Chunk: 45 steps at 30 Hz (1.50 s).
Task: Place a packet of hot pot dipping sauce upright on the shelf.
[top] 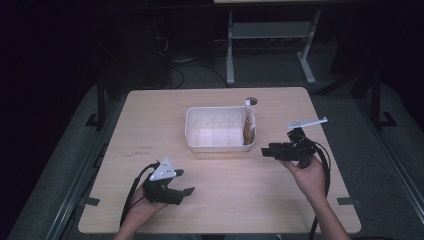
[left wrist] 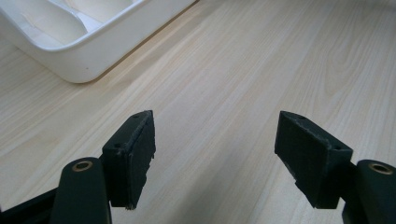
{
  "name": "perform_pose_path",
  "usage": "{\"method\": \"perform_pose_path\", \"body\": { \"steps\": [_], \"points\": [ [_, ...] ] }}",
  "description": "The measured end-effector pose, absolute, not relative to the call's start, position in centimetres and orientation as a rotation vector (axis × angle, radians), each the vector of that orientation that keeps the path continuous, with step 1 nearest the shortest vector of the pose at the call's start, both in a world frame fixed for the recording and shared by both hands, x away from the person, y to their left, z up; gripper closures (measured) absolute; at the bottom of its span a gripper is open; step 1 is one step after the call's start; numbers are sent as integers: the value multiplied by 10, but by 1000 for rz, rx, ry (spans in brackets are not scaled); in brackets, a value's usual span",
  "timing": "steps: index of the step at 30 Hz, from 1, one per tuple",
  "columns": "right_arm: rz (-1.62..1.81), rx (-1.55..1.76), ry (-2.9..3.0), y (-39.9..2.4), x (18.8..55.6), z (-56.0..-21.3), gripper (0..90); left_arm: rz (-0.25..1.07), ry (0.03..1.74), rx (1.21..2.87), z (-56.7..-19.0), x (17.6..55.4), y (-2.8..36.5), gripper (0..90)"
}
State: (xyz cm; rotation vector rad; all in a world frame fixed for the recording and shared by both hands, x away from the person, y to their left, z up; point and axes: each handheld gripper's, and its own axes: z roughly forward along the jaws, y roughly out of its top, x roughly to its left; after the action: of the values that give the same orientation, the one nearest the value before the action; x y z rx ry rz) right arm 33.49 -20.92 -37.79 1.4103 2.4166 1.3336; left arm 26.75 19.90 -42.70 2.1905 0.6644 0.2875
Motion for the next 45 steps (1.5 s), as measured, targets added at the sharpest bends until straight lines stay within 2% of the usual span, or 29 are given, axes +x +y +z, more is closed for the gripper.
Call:
{"method": "perform_pose_path", "body": {
  "steps": [40,45],
  "points": [
    [1340,1536,2373,-263,279,-420,471,288,680,2197,-430,268,196,247],
    [1330,1526,2365,-265,271,-426,441,290,682,2198,-430,267,196,242]
  ]
}}
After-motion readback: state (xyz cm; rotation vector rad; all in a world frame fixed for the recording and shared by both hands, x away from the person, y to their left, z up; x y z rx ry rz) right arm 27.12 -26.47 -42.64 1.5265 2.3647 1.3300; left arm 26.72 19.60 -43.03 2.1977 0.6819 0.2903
